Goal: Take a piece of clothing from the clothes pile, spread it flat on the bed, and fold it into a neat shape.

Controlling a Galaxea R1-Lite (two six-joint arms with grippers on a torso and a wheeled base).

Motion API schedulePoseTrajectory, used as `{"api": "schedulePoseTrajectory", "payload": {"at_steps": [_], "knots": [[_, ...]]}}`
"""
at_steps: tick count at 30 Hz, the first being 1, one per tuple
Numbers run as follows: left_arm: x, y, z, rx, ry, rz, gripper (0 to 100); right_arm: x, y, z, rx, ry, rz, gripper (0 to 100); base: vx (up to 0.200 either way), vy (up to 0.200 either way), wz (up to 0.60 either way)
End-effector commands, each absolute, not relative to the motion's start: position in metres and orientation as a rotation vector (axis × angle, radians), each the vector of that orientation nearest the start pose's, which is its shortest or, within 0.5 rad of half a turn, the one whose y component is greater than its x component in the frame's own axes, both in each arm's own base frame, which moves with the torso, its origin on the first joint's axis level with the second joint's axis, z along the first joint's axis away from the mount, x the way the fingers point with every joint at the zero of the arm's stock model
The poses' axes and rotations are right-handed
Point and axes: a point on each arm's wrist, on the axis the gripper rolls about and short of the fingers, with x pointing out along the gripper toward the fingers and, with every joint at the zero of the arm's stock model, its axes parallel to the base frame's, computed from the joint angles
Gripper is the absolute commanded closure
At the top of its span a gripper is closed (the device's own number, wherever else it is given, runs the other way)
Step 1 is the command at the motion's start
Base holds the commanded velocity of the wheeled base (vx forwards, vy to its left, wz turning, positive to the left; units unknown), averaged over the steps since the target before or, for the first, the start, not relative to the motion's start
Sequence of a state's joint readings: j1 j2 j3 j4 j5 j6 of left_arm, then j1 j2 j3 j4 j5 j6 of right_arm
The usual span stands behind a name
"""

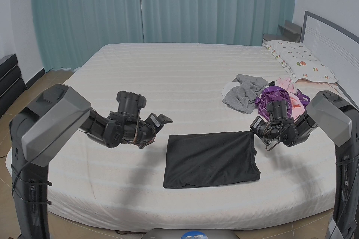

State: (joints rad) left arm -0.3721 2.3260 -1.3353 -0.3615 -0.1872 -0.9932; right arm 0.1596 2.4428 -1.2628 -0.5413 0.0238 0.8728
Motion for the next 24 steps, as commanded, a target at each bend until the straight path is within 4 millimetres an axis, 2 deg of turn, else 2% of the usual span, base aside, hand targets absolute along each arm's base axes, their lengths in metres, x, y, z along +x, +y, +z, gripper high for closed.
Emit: {"api": "schedulePoseTrajectory", "payload": {"at_steps": [1, 7, 22, 23, 24], "knots": [[0.439, -0.214, 0.011, -0.798, 0.906, -0.167, 0, 0.436, 0.077, -0.002, 0.797, 0.667, -0.099, 100, 0.000, 0.000, 0.00], [0.447, -0.228, -0.007, -0.769, 0.923, -0.166, 0, 0.435, 0.079, -0.004, 0.795, 0.670, -0.096, 100, 0.000, 0.000, 0.00], [0.464, -0.230, -0.010, -0.755, 0.822, -0.094, 0, 0.434, 0.085, -0.002, 0.789, 0.672, -0.082, 100, 0.000, 0.000, 0.00], [0.464, -0.229, -0.009, -0.759, 0.817, -0.091, 100, 0.434, 0.085, -0.003, 0.789, 0.673, -0.083, 100, 0.000, 0.000, 0.00], [0.464, -0.229, -0.009, -0.759, 0.817, -0.091, 100, 0.434, 0.085, -0.003, 0.789, 0.673, -0.083, 100, 0.000, 0.000, 0.00]]}}
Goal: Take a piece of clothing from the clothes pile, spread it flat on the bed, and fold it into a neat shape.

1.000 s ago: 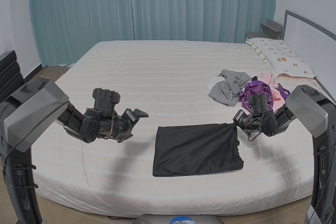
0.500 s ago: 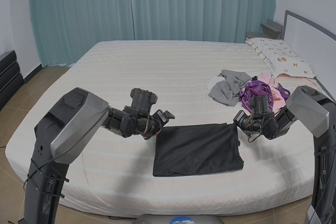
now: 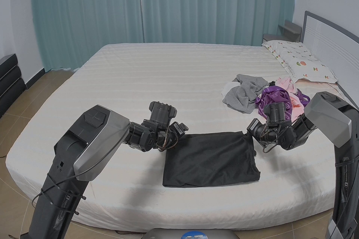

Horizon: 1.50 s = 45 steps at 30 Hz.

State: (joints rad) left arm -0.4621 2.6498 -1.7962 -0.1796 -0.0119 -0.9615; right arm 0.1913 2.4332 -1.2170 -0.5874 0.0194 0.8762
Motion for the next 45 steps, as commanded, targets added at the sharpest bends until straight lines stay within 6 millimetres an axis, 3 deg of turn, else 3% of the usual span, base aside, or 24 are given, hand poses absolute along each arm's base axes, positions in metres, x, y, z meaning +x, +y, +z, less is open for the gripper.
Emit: {"api": "schedulePoseTrajectory", "payload": {"at_steps": [1, 6, 13, 21, 34, 35, 40, 45], "knots": [[0.466, -0.227, -0.008, -0.773, 0.815, -0.083, 100, 0.434, 0.085, -0.003, 0.789, 0.673, -0.084, 100, 0.000, 0.000, 0.00], [0.467, -0.223, -0.010, -0.774, 0.813, -0.068, 100, 0.434, 0.084, -0.003, 0.789, 0.671, -0.087, 100, 0.000, 0.000, 0.00], [0.467, -0.200, -0.005, -0.771, 0.797, 0.016, 100, 0.437, 0.083, 0.000, 0.792, 0.654, -0.084, 100, 0.000, 0.000, 0.00], [0.467, -0.187, 0.011, -0.788, 0.776, 0.033, 100, 0.438, 0.083, -0.001, 0.792, 0.625, -0.084, 100, 0.000, 0.000, 0.00], [0.466, -0.191, -0.001, -0.781, 0.814, 0.029, 100, 0.446, 0.091, -0.016, 0.767, 0.622, -0.064, 100, 0.000, 0.000, 0.00], [0.466, -0.191, -0.001, -0.780, 0.813, 0.031, 0, 0.446, 0.091, -0.018, 0.761, 0.627, -0.063, 0, 0.000, 0.000, 0.00], [0.465, -0.189, 0.001, -0.786, 0.814, 0.031, 0, 0.443, 0.090, -0.017, 0.759, 0.627, -0.064, 0, 0.000, 0.000, 0.00], [0.463, -0.171, 0.030, -0.840, 0.779, 0.044, 0, 0.420, 0.072, 0.022, 0.775, 0.603, -0.058, 0, 0.000, 0.000, 0.00]]}}
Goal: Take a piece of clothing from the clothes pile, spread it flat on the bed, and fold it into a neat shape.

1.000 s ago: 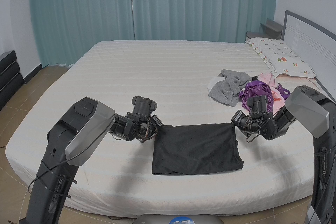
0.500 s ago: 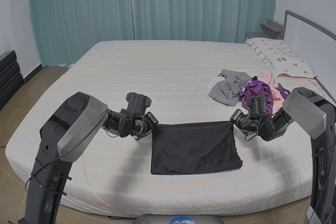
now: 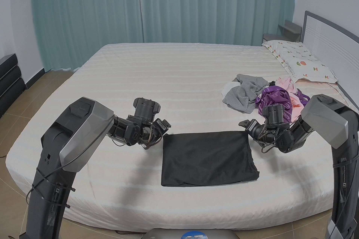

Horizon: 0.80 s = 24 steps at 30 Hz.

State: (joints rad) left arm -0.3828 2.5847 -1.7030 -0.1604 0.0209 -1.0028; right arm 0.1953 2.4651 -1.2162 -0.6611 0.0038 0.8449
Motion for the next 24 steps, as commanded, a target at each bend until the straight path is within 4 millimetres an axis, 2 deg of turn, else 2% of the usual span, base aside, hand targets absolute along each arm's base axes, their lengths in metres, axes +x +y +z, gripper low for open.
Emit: {"api": "schedulePoseTrajectory", "payload": {"at_steps": [1, 2, 4, 7, 11, 14, 18, 22, 24], "knots": [[0.460, -0.167, 0.038, -0.850, 0.784, 0.033, 0, 0.415, 0.070, 0.027, 0.772, 0.605, -0.044, 0, 0.000, 0.000, 0.00], [0.460, -0.167, 0.038, -0.850, 0.784, 0.033, 0, 0.415, 0.070, 0.027, 0.772, 0.605, -0.044, 0, 0.000, 0.000, 0.00], [0.445, -0.147, 0.061, -0.898, 0.813, -0.003, 0, 0.395, 0.064, 0.030, 0.720, 0.636, -0.020, 0, 0.000, 0.000, 0.00], [0.422, -0.127, 0.081, -0.943, 0.865, -0.045, 0, 0.371, 0.059, 0.035, 0.693, 0.628, 0.029, 0, 0.000, 0.000, 0.00], [0.393, -0.107, 0.094, -1.008, 0.897, -0.047, 0, 0.345, 0.059, 0.034, 0.665, 0.581, 0.149, 0, 0.000, 0.000, 0.00], [0.374, -0.101, 0.098, -1.069, 0.886, -0.037, 0, 0.331, 0.061, 0.023, 0.653, 0.574, 0.168, 0, 0.000, 0.000, 0.00], [0.350, -0.097, 0.092, -1.079, 0.903, -0.031, 0, 0.324, 0.067, 0.011, 0.645, 0.587, 0.176, 0, 0.000, 0.000, 0.00], [0.346, -0.098, 0.081, -1.104, 0.896, -0.042, 0, 0.317, 0.071, 0.006, 0.650, 0.606, 0.191, 0, 0.000, 0.000, 0.00], [0.349, -0.099, 0.073, -1.121, 0.896, -0.034, 0, 0.316, 0.071, -0.003, 0.651, 0.632, 0.186, 0, 0.000, 0.000, 0.00]]}}
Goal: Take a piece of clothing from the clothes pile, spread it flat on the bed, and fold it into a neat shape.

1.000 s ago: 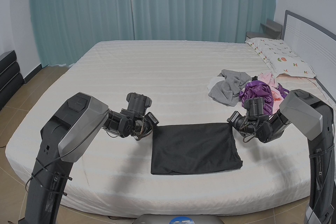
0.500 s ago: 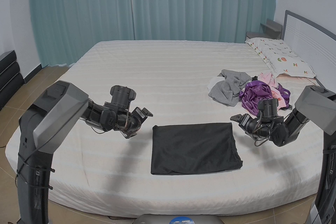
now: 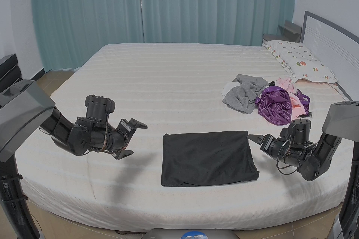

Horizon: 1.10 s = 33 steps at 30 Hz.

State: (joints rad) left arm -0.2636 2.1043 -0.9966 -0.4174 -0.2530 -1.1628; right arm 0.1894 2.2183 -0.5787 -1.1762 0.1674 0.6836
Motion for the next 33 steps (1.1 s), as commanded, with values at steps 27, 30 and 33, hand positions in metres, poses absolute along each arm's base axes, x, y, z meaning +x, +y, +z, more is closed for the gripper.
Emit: {"api": "schedulePoseTrajectory", "payload": {"at_steps": [27, 30, 33], "knots": [[0.348, -0.094, 0.054, -1.128, 0.937, 0.015, 0, 0.283, 0.058, -0.028, 0.606, 0.716, 0.236, 100, 0.000, 0.000, 0.00], [0.348, -0.094, 0.054, -1.130, 0.936, 0.015, 0, 0.281, 0.057, -0.028, 0.592, 0.722, 0.237, 100, 0.000, 0.000, 0.00], [0.346, -0.094, 0.054, -1.128, 0.941, 0.016, 0, 0.277, 0.057, -0.029, 0.575, 0.732, 0.240, 100, 0.000, 0.000, 0.00]]}}
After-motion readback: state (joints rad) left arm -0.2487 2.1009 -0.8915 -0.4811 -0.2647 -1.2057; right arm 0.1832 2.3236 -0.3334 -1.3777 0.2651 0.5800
